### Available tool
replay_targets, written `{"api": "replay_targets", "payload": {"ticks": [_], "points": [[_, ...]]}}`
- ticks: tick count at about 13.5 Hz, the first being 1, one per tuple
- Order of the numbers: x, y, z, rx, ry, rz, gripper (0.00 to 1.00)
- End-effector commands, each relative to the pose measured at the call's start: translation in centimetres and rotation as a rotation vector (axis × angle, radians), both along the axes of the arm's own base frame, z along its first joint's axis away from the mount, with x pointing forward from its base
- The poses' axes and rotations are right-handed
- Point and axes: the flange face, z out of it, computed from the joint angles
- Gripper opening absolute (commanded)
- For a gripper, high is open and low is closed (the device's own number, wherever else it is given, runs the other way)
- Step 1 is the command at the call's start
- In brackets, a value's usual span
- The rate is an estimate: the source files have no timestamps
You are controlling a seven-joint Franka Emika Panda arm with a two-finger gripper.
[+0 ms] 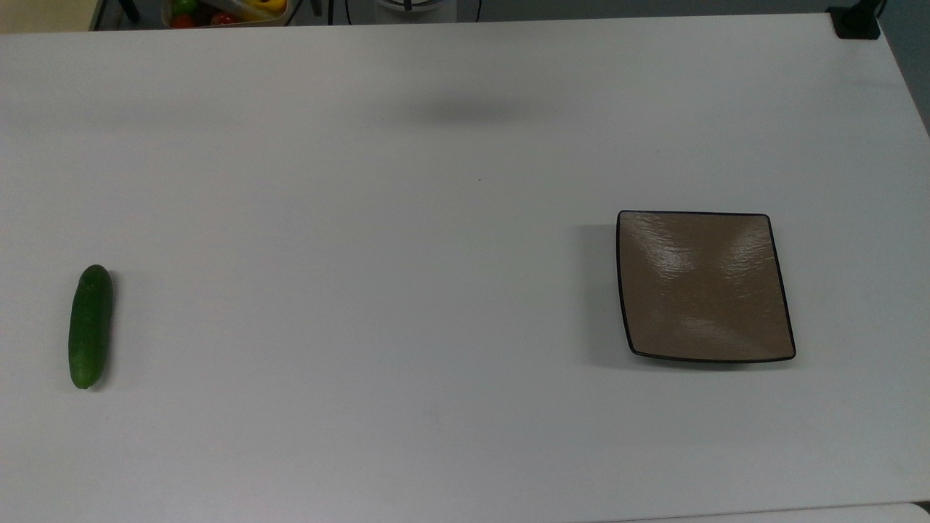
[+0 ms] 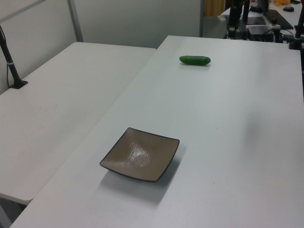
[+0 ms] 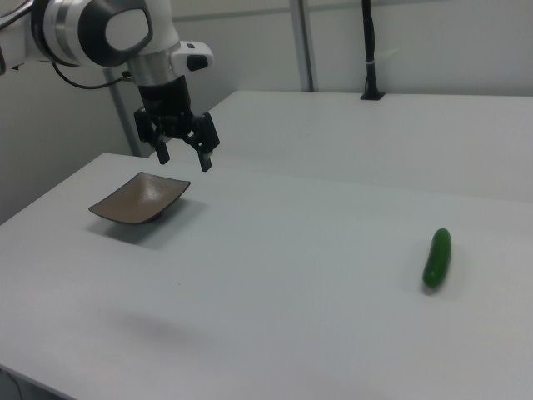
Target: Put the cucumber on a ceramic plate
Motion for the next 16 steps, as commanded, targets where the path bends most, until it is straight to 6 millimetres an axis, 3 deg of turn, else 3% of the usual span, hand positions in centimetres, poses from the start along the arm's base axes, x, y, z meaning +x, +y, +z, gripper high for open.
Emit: {"api": "replay_targets", "payload": {"ticks": [1, 12, 15, 16], "points": [[-0.1, 0.2, -0.4, 0.022, -0.013, 0.010, 1.00], [0.0, 0.1, -0.6, 0.022, -0.008, 0.007, 1.00], [0.0, -0.5, -1.1, 0.019, 0.004, 0.050, 1.00], [0.1, -1.6, -1.2, 0.017, -0.004, 0.109, 1.00]]}}
